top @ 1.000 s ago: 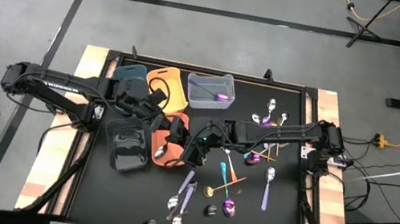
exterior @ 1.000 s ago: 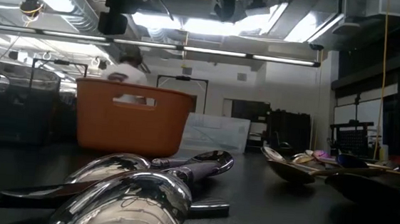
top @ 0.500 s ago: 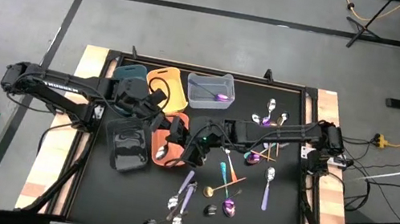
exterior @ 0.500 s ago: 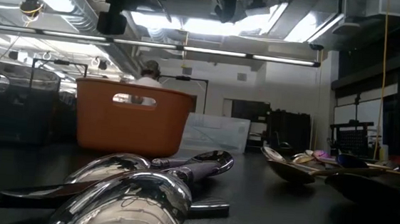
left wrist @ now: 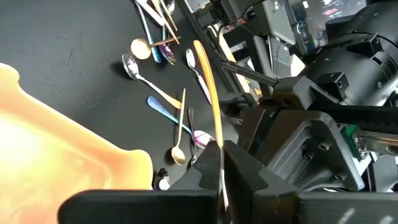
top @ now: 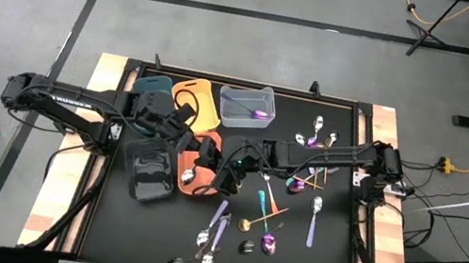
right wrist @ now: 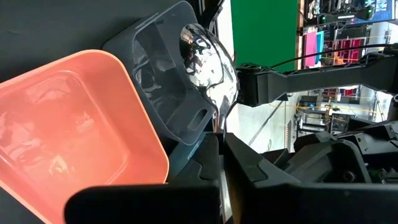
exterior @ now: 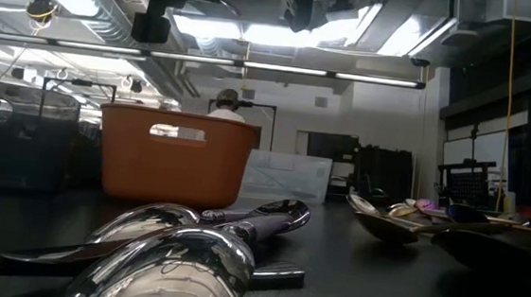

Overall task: Sort silverware by color (type)
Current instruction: Put the orange spoon into the blue bin

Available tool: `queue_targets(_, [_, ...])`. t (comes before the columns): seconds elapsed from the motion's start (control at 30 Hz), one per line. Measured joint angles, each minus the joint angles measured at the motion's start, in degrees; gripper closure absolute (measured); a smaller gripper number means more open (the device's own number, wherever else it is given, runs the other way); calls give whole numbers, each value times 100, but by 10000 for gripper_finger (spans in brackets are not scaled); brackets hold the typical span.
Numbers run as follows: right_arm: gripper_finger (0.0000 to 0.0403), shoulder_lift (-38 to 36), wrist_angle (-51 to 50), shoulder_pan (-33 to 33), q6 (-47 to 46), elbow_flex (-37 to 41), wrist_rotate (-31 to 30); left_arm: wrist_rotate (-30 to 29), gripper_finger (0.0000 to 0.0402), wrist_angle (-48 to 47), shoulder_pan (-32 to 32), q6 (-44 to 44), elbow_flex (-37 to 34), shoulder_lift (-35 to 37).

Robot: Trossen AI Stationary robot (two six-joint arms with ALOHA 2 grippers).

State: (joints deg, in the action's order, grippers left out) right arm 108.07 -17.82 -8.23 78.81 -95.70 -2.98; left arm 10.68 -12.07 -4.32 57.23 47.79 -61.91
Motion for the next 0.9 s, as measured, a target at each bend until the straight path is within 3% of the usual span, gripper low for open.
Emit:
queue_targets(0.23, [388,0,-3,0,-71,0,1,1,401,-41,0,-41,0,2])
queue_targets(0.57, [327,-13,23,-7,-98,-9,-16,-109,401,-138,-1,-62,-17,-7])
queue_targets(0.73, [322,-32,-51,-8,-725,-9,-676,-282,401,-145,-34,-116,-15,-4])
queue_targets(0.9, [322,-282,-830,-4,-1309,-4,-1476,-302,401,-233,-396,-465,-15,-2])
